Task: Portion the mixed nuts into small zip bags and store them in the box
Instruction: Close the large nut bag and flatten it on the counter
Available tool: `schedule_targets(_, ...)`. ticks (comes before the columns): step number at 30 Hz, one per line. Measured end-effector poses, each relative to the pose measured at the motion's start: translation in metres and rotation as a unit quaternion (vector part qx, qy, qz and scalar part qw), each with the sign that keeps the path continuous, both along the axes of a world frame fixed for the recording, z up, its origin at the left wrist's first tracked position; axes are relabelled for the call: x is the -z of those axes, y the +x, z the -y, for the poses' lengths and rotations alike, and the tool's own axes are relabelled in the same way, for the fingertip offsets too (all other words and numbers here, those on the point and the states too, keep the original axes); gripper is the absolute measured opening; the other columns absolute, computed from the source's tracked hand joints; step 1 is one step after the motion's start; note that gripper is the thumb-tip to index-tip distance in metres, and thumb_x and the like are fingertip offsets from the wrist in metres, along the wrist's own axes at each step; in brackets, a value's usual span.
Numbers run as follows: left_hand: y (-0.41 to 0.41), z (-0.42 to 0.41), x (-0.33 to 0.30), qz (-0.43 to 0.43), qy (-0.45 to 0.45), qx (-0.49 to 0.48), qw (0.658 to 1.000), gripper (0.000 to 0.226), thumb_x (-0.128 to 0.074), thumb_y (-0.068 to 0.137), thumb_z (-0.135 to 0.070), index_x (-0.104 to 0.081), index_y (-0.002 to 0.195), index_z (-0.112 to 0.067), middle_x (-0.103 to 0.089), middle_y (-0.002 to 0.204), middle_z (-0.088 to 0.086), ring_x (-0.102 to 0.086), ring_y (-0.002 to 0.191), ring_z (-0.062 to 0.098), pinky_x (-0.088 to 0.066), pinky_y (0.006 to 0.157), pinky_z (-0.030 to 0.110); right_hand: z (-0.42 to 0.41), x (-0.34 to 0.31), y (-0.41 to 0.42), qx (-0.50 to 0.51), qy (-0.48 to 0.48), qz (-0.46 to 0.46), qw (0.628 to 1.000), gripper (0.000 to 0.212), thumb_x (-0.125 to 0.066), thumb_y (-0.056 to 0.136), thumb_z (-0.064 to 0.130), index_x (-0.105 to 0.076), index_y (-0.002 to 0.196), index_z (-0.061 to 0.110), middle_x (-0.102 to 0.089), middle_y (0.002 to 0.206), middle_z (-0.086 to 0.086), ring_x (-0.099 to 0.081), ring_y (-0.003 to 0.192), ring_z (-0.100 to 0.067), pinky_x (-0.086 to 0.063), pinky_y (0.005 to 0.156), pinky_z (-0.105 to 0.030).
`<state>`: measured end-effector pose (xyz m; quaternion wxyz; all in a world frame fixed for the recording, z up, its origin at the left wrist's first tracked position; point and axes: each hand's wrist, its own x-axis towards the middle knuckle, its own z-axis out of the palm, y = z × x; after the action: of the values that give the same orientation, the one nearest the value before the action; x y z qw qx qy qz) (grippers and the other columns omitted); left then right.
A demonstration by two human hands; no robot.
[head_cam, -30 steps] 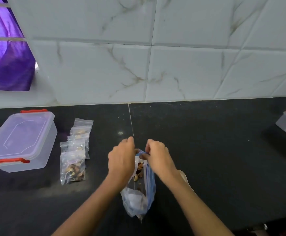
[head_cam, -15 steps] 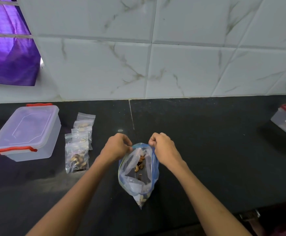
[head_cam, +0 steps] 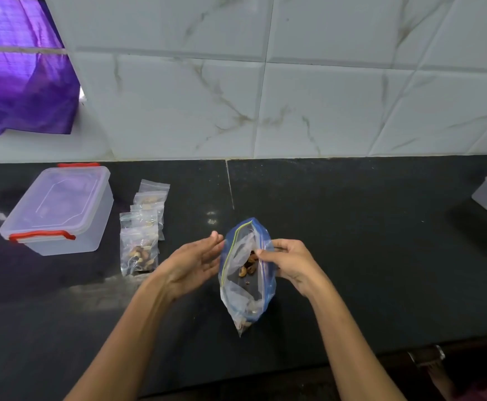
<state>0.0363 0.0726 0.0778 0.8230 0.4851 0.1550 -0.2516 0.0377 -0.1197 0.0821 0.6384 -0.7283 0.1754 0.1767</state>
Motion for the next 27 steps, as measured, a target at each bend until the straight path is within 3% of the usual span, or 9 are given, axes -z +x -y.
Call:
schedule_targets(2, -0.007, -0.004, 0.007, 0.023, -0.01, 0.05, 0.998, 0.031, -0.062, 0.077, -0.016, -0.065, 0.106, -0.008, -0.071, 0.096, 0.005, -0.068, 0.087, 0.015, -0.057, 0.078, 0.027, -0.008, 0.003, -0.003, 0.032, -0.024, 0.035, 0.999, 0.014, -0.072, 0.079, 0.003, -0.068, 0.088, 0.013, -0.071, 0.083, -0.005, -0.069, 0.079, -0.018, -0.058, 0.072, -0.031)
schedule_targets(5, -0.015, -0.002, 0.009, 0.062, 0.015, 0.068, 0.996, 0.026, -0.059, 0.081, 0.004, -0.064, 0.104, -0.006, -0.073, 0.086, 0.004, -0.071, 0.078, 0.013, -0.058, 0.068, 0.023, -0.017, 0.004, -0.007, 0.075, -0.136, 0.135, 0.979, 0.018, -0.067, 0.08, 0.002, -0.064, 0.078, 0.019, -0.066, 0.071, 0.006, -0.065, 0.069, -0.009, -0.052, 0.061, -0.019)
schedule_targets(10, -0.024, 0.009, 0.011, 0.123, 0.052, 0.018, 0.991, 0.034, -0.052, 0.084, 0.018, -0.062, 0.106, -0.006, -0.073, 0.082, 0.003, -0.07, 0.076, 0.013, -0.058, 0.071, 0.024, -0.025, 0.002, -0.014, 0.11, -0.198, 0.211, 0.951, 0.007, -0.062, 0.089, 0.014, -0.063, 0.093, 0.019, -0.058, 0.073, 0.015, -0.059, 0.069, 0.0, -0.039, 0.052, -0.009)
schedule_targets(15, -0.036, 0.012, 0.018, 0.105, -0.054, -0.045, 0.992, 0.049, -0.056, 0.073, 0.017, -0.058, 0.117, -0.005, -0.072, 0.104, 0.012, -0.071, 0.088, 0.017, -0.058, 0.07, 0.024, -0.004, -0.016, -0.016, 0.008, -0.076, 0.059, 0.995, 0.033, -0.076, 0.079, 0.017, -0.056, 0.105, 0.02, -0.063, 0.088, 0.006, -0.061, 0.078, -0.005, -0.051, 0.067, -0.023)
schedule_targets(17, -0.038, 0.013, 0.019, 0.1, -0.052, -0.057, 0.992, 0.047, -0.054, 0.077, 0.02, -0.058, 0.117, -0.004, -0.073, 0.101, 0.011, -0.072, 0.087, 0.017, -0.057, 0.069, 0.023, 0.006, -0.02, -0.018, -0.054, -0.063, -0.013, 0.996, 0.033, -0.077, 0.076, 0.007, -0.059, 0.104, 0.013, -0.065, 0.087, 0.001, -0.064, 0.078, -0.011, -0.056, 0.073, -0.031)
schedule_targets(19, -0.039, 0.018, 0.02, 0.09, -0.033, -0.082, 0.992, 0.04, -0.053, 0.081, 0.02, -0.059, 0.112, -0.004, -0.074, 0.093, 0.01, -0.072, 0.082, 0.015, -0.057, 0.065, 0.022, 0.008, -0.018, -0.021, -0.061, -0.066, -0.035, 0.995, 0.025, -0.075, 0.076, 0.0, -0.062, 0.095, 0.008, -0.067, 0.082, -0.003, -0.066, 0.072, -0.013, -0.057, 0.065, -0.031)
schedule_targets(22, -0.038, 0.025, 0.019, 0.102, 0.095, -0.146, 0.979, 0.029, -0.061, 0.082, 0.014, -0.063, 0.1, -0.007, -0.072, 0.089, 0.008, -0.071, 0.073, 0.015, -0.055, 0.057, 0.021, 0.003, -0.005, -0.028, 0.03, -0.166, 0.044, 0.985, 0.02, -0.073, 0.076, -0.002, -0.064, 0.08, 0.015, -0.066, 0.075, 0.001, -0.066, 0.067, -0.011, -0.059, 0.062, -0.031)
schedule_targets(25, -0.035, 0.023, 0.022, 0.192, 0.386, -0.236, 0.871, 0.029, -0.062, 0.081, 0.01, -0.064, 0.089, -0.018, -0.067, 0.087, -0.002, -0.064, 0.075, 0.013, -0.051, 0.062, 0.02, 0.002, 0.003, -0.032, 0.129, -0.278, 0.168, 0.937, 0.024, -0.066, 0.079, -0.005, -0.058, 0.077, 0.019, -0.061, 0.074, 0.003, -0.063, 0.063, -0.01, -0.057, 0.055, -0.027)
schedule_targets(27, -0.037, 0.026, 0.019, 0.237, 0.439, -0.27, 0.823, 0.028, -0.058, 0.083, 0.009, -0.061, 0.093, -0.017, -0.062, 0.087, -0.01, -0.061, 0.076, 0.013, -0.05, 0.066, 0.022, 0.003, 0.005, -0.032, 0.135, -0.29, 0.178, 0.93, 0.029, -0.064, 0.082, -0.004, -0.051, 0.08, 0.022, -0.058, 0.084, 0.001, -0.063, 0.065, -0.013, -0.057, 0.053, -0.031)
